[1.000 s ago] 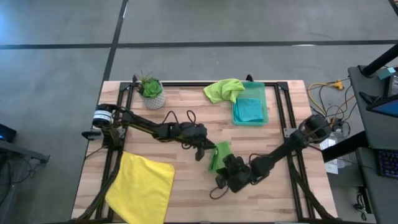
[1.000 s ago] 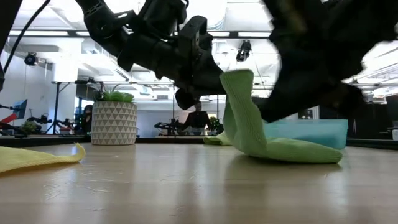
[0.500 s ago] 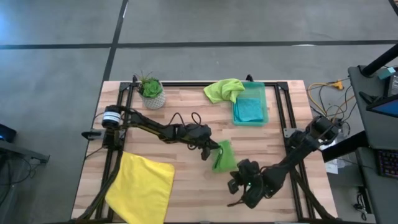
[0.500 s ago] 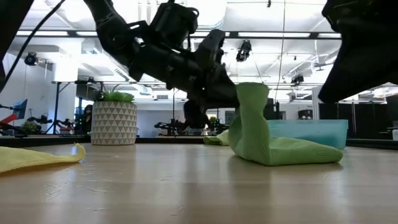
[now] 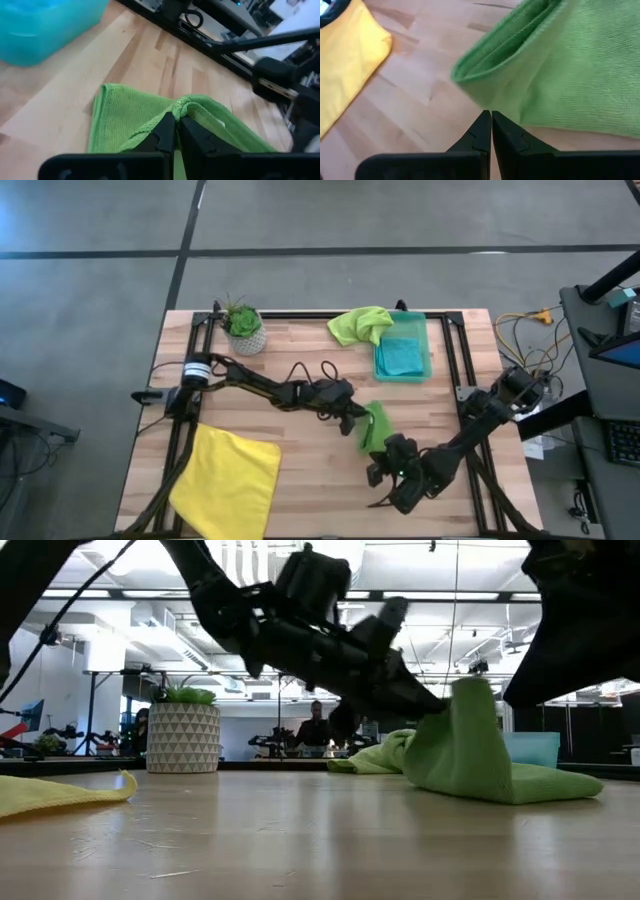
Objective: Fold microfiber towels
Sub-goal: Fold the green towel
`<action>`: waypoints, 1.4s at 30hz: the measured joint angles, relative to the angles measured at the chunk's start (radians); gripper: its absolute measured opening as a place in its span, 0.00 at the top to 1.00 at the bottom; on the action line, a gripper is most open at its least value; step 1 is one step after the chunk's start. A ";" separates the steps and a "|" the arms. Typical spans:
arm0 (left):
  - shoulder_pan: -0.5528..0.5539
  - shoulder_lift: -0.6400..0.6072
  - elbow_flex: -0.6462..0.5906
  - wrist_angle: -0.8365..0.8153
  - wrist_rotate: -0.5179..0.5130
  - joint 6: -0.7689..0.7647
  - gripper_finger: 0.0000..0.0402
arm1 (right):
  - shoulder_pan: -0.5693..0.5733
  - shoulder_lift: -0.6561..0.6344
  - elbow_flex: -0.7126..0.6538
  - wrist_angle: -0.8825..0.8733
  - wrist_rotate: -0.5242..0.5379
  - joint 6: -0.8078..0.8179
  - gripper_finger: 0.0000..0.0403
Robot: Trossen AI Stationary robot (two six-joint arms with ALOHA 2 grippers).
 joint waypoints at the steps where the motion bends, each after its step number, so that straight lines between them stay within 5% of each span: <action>1: 0.000 0.006 0.005 -0.001 0.001 -0.019 1.00 | 0.005 0.000 0.007 -0.002 0.000 -0.001 0.98; 13: 0.008 0.012 0.007 0.000 0.002 -0.051 1.00 | 0.088 0.000 0.048 0.030 0.118 -0.005 0.92; 25: 0.013 0.012 0.012 0.000 0.005 -0.054 1.00 | 0.010 0.001 0.039 -0.039 0.069 0.049 0.38; 31: 0.014 0.012 0.013 0.000 0.006 -0.055 1.00 | -0.044 0.001 0.035 -0.050 0.022 0.027 0.20; 42: 0.017 0.012 0.014 0.000 0.007 -0.055 1.00 | -0.154 0.001 0.015 -0.046 -0.096 -0.050 0.23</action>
